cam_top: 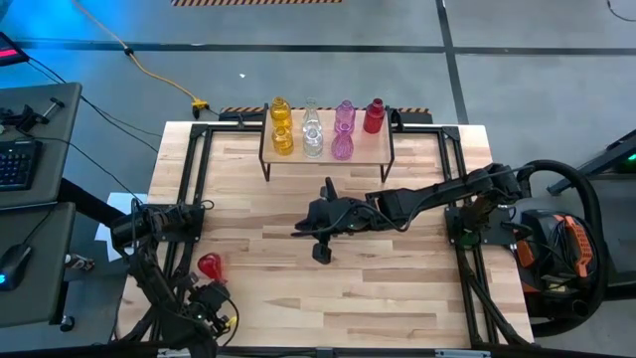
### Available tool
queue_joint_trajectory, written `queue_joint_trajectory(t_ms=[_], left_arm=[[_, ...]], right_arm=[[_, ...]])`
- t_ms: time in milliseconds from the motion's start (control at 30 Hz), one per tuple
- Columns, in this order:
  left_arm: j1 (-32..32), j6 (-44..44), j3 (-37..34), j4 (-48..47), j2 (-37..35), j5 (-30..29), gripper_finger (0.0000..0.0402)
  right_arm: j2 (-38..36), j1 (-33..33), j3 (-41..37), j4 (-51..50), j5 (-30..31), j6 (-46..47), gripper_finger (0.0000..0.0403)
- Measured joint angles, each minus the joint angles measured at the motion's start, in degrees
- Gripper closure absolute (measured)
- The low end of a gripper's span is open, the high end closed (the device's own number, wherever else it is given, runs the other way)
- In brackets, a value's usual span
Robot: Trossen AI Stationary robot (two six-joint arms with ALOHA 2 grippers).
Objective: Sort vases onto shelf
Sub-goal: Put the red vase on the shelf aligned with the other red vase
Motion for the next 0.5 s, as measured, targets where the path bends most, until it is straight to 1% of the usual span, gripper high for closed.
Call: queue_joint_trajectory(t_ms=[100,233,333,433,500], left_arm=[[0.0,-0.1,-2.8,4.4,0.0,2.1,0.0351],[0.2,-0.3,-6.4,10.7,-0.6,6.2,0.033],[0.9,-2.5,-6.1,10.0,-1.1,8.8,0.0312],[0.7,-3.8,-4.9,7.4,-2.3,9.3,0.0298],[0.4,-4.4,-4.6,5.3,-4.5,7.7,0.0291]], right_arm=[[0.0,0.0,0.0,0.0,0.1,0.0,0.0395],[0.0,0.0,0.0,0.0,0.2,0.0,0.0378],[0.0,0.0,0.0,0.0,0.4,0.0,0.0363],[0.0,-0.1,0.0,0.0,1.4,0.0,0.0347],[0.0,-0.3,0.0,0.0,1.5,0.0,0.0339]])
